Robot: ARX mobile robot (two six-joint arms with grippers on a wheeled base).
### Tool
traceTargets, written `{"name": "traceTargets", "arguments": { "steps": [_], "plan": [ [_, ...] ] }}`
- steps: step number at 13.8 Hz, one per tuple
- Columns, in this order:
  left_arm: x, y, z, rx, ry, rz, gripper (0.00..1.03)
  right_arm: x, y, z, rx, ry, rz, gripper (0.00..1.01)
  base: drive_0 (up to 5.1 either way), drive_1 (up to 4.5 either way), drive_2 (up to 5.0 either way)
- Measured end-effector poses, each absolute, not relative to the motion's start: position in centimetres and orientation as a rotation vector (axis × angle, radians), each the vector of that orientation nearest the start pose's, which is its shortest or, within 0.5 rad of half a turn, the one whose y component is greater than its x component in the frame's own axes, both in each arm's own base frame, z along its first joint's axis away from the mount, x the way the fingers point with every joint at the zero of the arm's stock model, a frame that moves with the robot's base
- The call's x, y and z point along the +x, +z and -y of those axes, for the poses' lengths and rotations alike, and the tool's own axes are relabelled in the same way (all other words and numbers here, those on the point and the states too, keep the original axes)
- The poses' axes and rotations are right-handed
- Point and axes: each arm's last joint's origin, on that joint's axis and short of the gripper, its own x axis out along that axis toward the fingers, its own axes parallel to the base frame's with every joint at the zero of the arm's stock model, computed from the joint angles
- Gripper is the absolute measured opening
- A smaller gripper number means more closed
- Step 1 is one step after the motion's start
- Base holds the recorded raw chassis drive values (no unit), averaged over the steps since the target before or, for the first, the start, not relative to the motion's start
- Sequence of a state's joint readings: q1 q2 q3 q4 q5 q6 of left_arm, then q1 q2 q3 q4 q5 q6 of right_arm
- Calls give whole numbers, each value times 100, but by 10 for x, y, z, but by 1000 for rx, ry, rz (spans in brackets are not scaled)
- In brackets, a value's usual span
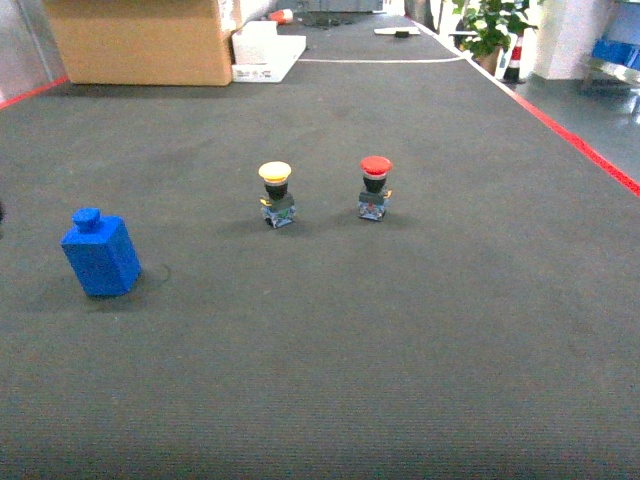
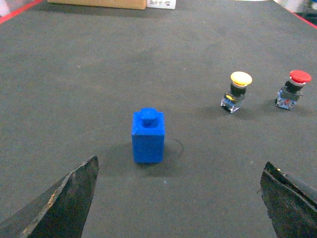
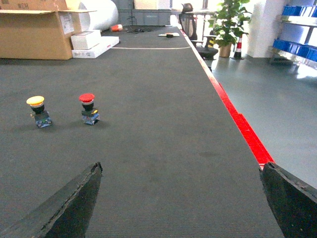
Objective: Pick blue part to blue bin on bottom shelf
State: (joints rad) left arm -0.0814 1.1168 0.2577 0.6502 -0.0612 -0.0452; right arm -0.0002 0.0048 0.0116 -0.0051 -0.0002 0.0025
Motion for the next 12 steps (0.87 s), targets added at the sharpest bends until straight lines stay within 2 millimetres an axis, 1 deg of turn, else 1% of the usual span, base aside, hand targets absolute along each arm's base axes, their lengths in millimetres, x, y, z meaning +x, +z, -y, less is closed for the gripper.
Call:
{"name": "traceTargets", "arguments": {
  "steps": [1,2,4,5,7,12],
  "plan": [
    [231,166,16,-35,-23,-239,98,97,167,0,2,0,2,98,0,0,0],
    [249,155,16,-37,-21,-284,98,97,167,0,2,0,2,98,0,0,0],
    [283,125,16,-31,-6,-388,98,97,167,0,2,0,2,98,0,0,0],
    [308,110,16,-24,19,-414,98,97,167,0,2,0,2,98,0,0,0],
    [323,102,13,-22,48,-427,98,97,167,0,2,0,2,98,0,0,0],
    [349,84,9,-22,54,-450,98,97,167,0,2,0,2,98,0,0,0]
  ]
}}
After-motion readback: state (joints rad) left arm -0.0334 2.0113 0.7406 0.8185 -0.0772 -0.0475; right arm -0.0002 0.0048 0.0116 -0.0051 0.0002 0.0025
